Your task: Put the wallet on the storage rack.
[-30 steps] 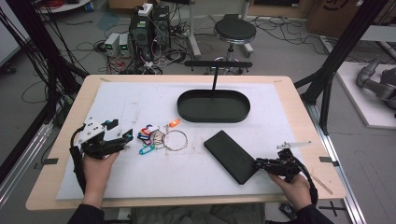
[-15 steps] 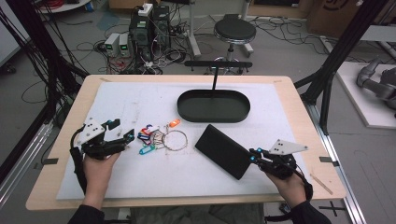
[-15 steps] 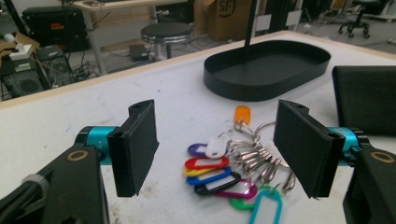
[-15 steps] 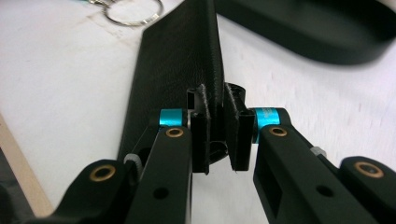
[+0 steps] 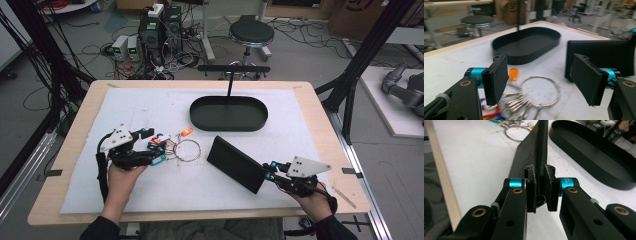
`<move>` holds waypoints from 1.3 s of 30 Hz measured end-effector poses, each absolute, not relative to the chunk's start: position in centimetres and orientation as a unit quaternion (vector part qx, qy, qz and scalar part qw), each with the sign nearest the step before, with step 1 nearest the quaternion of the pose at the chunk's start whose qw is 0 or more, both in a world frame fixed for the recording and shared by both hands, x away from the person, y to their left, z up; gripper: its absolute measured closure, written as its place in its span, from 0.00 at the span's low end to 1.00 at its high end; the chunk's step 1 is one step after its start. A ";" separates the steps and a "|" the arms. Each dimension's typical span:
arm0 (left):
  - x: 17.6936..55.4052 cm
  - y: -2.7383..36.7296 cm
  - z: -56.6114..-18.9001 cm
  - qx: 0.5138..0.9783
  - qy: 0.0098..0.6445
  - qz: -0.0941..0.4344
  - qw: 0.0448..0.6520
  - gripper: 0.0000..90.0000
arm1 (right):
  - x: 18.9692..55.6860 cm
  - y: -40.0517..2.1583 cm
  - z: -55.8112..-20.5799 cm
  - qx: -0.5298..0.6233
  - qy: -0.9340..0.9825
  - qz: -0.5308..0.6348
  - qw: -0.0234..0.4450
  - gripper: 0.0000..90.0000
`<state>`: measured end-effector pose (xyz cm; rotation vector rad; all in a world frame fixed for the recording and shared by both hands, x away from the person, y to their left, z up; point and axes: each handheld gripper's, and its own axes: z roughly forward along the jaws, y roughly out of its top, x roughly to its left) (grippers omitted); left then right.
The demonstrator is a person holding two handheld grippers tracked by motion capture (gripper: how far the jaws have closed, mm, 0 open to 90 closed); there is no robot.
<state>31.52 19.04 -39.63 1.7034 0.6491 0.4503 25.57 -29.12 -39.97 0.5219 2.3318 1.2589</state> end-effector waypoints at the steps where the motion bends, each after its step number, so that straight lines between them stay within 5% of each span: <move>1: 31.6 18.3 -39.6 0.738 0.269 0.186 0.590 0.34 | 25.5 -29.1 -39.9 0.184 0.843 0.456 0.218 0.92; 23: 32.1 8.7 -41.2 0.816 0.114 0.047 0.564 0.33 | 24.7 -30.0 -40.1 0.070 0.846 0.501 0.168 0.91; 31: 31.6 8.4 -41.8 0.843 0.083 0.044 0.529 0.68 | 25.0 -29.8 -40.3 0.086 0.843 0.504 0.166 0.87; 32: 31.6 8.5 -41.8 0.842 0.082 0.042 0.531 0.70 | 25.1 -29.9 -40.3 0.091 0.841 0.508 0.162 0.84; 33: 31.6 8.6 -41.8 0.839 0.083 0.036 0.536 0.76 | 25.5 -29.9 -40.4 0.120 0.837 0.511 0.157 0.67; 39: 31.2 8.9 -41.5 0.819 0.068 0.026 0.569 0.82 | 26.4 -30.1 -40.6 0.168 0.829 0.518 0.128 0.46</move>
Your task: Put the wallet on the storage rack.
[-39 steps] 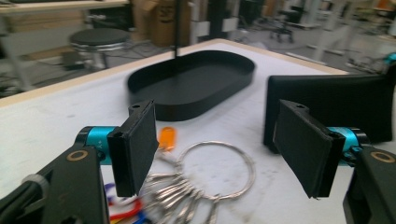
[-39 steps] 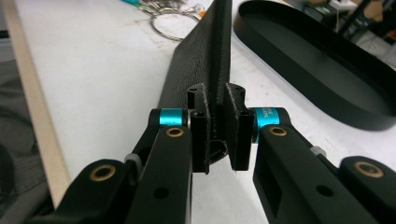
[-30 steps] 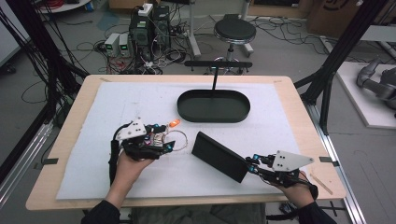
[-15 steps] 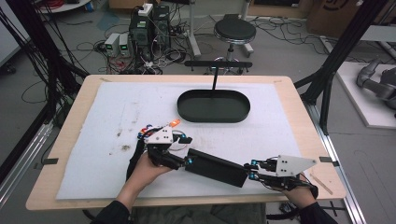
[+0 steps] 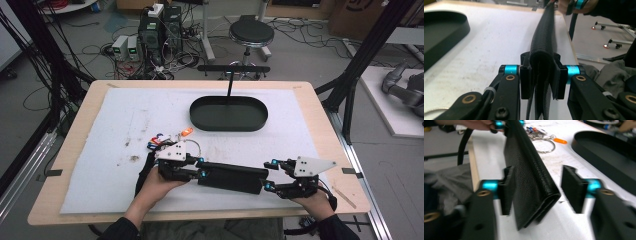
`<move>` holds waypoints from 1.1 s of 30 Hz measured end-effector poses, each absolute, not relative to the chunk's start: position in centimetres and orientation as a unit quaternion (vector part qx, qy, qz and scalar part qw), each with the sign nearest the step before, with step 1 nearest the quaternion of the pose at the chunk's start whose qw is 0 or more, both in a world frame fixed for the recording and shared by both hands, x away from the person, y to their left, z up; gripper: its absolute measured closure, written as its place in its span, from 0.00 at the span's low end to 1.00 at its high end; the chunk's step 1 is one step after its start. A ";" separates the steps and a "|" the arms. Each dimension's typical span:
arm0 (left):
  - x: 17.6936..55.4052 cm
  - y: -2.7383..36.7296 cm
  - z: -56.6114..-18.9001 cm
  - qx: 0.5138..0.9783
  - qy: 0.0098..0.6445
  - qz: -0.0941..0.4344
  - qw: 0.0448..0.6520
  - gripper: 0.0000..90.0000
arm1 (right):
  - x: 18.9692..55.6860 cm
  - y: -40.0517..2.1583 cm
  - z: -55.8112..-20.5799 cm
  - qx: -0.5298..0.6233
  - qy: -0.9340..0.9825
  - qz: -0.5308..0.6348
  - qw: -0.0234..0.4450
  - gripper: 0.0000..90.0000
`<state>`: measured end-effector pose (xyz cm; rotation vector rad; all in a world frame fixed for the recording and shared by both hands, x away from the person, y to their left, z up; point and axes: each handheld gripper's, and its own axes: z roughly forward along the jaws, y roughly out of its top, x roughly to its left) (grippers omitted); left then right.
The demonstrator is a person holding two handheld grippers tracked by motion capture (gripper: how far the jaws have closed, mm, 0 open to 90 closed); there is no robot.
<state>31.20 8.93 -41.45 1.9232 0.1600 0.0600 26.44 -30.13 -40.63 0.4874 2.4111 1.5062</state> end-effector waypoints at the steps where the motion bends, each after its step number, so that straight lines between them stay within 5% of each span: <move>1: 31.2 9.0 -41.4 0.819 0.064 0.026 0.570 0.82 | 26.5 -30.1 -40.7 0.176 0.827 0.519 0.125 0.45; 14: 30.5 10.0 -40.4 0.773 0.021 0.032 0.633 0.83 | 27.5 -28.7 -41.2 0.199 0.827 0.519 0.089 0.36; 20: 30.4 10.4 -40.1 0.766 0.020 0.031 0.641 0.83 | 27.2 -28.2 -40.8 0.172 0.822 0.535 0.086 0.62; 33: 30.6 10.7 -40.2 0.764 0.038 0.034 0.643 0.79 | 27.1 -28.5 -40.6 0.145 0.824 0.545 0.064 0.84</move>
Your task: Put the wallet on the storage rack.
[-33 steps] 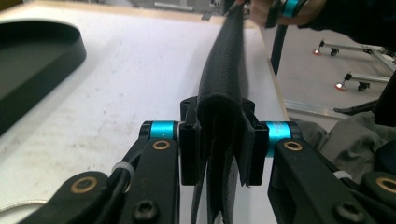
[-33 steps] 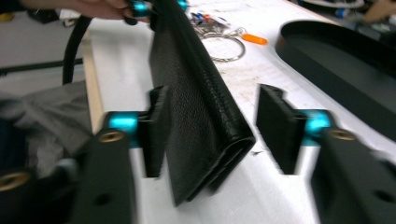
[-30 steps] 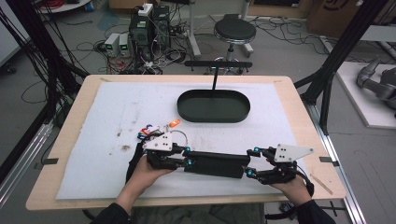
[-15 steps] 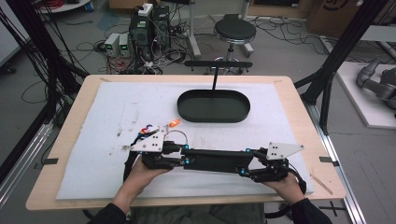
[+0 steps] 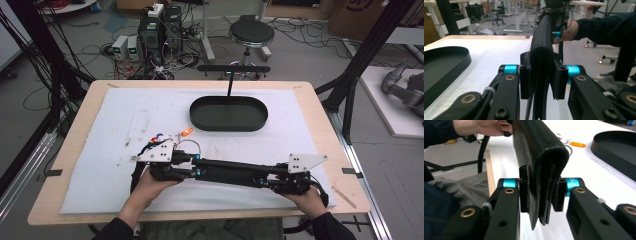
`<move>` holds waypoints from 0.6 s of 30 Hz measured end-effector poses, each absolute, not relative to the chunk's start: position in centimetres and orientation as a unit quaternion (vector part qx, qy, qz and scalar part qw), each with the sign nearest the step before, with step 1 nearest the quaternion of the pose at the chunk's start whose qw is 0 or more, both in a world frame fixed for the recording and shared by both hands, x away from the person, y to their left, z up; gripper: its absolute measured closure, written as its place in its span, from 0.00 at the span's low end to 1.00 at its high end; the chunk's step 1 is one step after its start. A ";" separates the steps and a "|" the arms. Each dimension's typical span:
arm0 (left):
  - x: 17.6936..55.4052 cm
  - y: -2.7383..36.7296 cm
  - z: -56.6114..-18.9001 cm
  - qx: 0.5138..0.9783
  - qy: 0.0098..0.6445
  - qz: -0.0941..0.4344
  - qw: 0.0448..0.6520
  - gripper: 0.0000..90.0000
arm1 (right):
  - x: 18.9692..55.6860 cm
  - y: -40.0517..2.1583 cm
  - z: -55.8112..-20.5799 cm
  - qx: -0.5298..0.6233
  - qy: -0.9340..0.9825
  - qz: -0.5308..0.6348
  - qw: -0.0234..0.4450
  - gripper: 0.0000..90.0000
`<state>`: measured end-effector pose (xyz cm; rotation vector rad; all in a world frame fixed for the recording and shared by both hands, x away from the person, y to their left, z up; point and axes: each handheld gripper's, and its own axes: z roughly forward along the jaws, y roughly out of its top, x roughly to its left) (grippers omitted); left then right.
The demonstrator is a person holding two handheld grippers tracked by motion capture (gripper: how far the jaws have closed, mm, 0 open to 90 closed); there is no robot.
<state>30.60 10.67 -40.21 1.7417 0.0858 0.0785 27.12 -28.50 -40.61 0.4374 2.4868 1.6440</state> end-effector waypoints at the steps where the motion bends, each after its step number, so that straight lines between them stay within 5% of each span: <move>1: 30.6 10.7 -40.2 0.764 0.046 0.036 0.642 0.77 | 27.1 -28.5 -40.5 0.144 0.823 0.545 0.064 0.84; 10: 31.2 11.6 -40.2 0.760 0.121 0.047 0.636 0.44 | 27.1 -28.3 -40.1 0.148 0.823 0.542 0.089 0.85; 18: 30.9 14.4 -39.6 0.743 0.159 0.079 0.645 0.40 | 28.3 -29.0 -39.5 0.182 0.806 0.550 0.119 0.86</move>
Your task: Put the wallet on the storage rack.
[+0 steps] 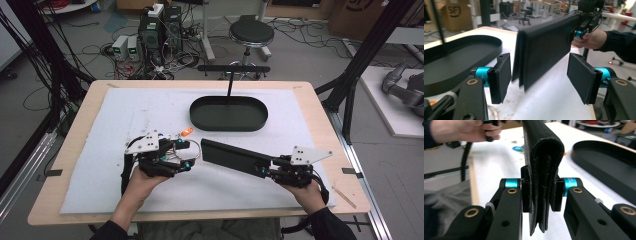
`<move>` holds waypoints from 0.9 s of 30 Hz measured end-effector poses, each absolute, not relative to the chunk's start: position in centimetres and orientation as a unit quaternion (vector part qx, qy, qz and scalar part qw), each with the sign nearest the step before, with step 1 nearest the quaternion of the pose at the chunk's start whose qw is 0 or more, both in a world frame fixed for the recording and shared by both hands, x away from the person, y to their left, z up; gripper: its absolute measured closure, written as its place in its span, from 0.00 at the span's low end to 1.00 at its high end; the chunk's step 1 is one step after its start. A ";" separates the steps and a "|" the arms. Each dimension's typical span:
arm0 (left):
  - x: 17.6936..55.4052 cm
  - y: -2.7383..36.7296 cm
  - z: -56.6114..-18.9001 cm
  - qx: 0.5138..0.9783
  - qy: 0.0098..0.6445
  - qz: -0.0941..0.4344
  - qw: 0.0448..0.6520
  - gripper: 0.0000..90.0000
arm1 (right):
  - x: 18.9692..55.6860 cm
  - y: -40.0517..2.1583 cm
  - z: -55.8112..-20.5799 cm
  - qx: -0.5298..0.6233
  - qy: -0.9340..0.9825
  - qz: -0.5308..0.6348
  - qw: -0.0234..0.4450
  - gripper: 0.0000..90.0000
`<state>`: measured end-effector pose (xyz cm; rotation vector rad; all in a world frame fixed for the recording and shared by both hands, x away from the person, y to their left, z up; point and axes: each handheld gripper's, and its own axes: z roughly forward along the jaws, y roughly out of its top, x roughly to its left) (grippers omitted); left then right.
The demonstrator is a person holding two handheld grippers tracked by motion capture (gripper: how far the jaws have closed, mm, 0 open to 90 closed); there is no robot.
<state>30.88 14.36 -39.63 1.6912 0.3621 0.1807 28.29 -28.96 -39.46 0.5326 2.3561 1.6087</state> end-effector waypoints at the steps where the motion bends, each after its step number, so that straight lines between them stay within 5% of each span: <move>1: 30.8 14.7 -39.5 0.742 0.162 0.086 0.645 0.40 | 28.5 -29.1 -39.4 0.188 0.804 0.551 0.124 0.86; 27: 28.4 21.2 -39.1 0.747 0.229 0.188 0.596 0.32 | 36.1 -29.9 -37.3 0.262 0.783 0.526 0.204 0.86</move>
